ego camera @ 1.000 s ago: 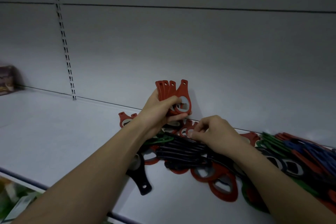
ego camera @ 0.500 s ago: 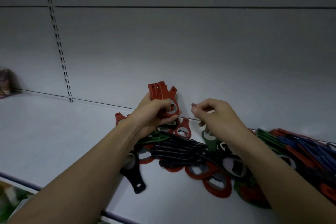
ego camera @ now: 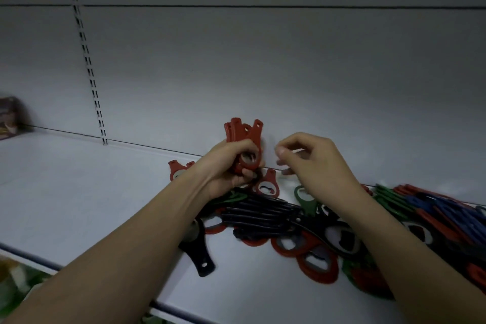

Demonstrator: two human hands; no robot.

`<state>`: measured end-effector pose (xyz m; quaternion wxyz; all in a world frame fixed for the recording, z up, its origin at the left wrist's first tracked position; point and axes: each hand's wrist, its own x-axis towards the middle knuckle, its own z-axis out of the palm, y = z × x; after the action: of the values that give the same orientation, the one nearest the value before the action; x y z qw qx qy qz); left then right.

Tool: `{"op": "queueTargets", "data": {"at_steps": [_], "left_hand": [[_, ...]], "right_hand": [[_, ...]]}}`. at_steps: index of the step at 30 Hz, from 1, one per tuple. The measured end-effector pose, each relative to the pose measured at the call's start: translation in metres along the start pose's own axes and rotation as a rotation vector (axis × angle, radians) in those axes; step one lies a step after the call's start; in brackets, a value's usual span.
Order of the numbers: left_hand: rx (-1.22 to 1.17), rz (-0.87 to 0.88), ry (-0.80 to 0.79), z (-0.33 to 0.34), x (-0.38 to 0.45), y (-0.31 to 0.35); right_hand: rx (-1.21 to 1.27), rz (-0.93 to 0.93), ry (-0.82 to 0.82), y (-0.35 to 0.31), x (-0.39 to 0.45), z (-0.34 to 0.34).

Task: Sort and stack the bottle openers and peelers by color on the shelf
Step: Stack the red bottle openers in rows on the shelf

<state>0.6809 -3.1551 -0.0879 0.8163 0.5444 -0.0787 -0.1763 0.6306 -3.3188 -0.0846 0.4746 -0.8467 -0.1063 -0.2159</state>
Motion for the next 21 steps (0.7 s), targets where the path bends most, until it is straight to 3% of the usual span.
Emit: {"op": "queueTargets", "data": {"at_steps": [3,11,21], "left_hand": [[0.026,0.082,0.085,-0.003,-0.001,0.004],[0.077,0.101,-0.032,-0.001,-0.003,0.004],[0.028,0.072,0.102,0.001,-0.008,0.011]], "right_hand": [[-0.159,0.102,-0.018,0.005,0.001,-0.002],[-0.512,0.316,-0.204,0.013,0.008,0.025],[-0.407,0.41,-0.191,0.023,0.015,0.019]]}}
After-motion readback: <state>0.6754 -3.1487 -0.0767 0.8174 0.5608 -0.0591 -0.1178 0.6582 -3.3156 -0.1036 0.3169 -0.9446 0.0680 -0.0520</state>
